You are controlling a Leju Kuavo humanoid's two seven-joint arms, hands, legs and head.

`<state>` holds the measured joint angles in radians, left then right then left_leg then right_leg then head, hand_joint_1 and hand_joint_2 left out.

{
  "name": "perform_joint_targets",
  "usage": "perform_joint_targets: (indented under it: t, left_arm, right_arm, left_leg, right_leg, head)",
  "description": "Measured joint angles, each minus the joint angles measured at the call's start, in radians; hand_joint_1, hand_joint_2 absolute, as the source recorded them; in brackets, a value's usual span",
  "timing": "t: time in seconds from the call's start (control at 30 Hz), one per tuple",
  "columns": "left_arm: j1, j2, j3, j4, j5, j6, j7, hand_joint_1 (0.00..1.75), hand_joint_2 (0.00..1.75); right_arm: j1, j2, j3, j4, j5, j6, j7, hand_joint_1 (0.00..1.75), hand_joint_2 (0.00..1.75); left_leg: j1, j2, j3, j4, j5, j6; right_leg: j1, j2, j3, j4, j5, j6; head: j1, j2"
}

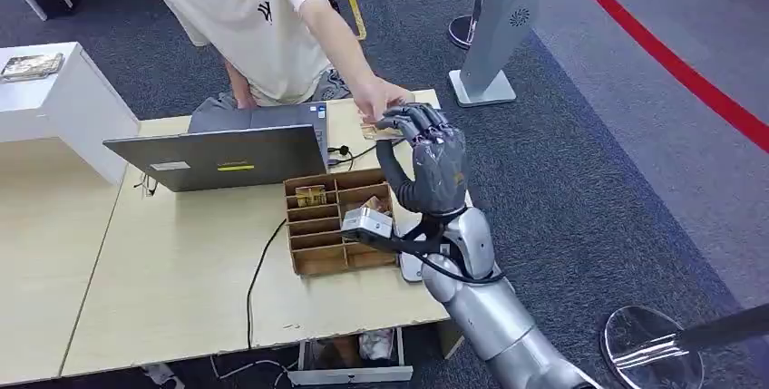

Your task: Pass the card to the sensor for recognition and then transmit it.

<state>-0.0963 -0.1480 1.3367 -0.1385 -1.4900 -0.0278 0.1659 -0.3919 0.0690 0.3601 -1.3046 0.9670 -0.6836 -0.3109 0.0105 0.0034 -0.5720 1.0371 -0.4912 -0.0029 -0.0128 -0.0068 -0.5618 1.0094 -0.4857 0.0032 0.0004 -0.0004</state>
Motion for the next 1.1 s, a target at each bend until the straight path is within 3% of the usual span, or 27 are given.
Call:
perform_joint_targets:
  t: [0.53,1.1]
  left_arm:
    - [0.000,0.000,-0.001,0.000,0.002,0.000,0.000,0.00,0.00]
    - [0.002,0.000,-0.004,0.000,0.028,0.002,-0.005,0.00,0.00]
  right_arm:
    - [-0.001,-0.013,0.020,-0.003,-0.029,0.000,0.018,1.75,1.75]
    - [0.019,-0.043,0.023,-0.040,-0.265,0.053,0.042,1.75,1.75]
  left_leg:
    - [0.000,0.000,0.000,0.000,0.000,0.000]
    - [0.000,0.000,0.000,0.000,0.000,0.000]
  right_leg:
    - [0.000,0.000,0.000,0.000,0.000,0.000]
    - [0.000,0.000,0.000,0.000,0.000,0.000]
  head:
    - [0.000,0.000]
    - [0.000,0.000]
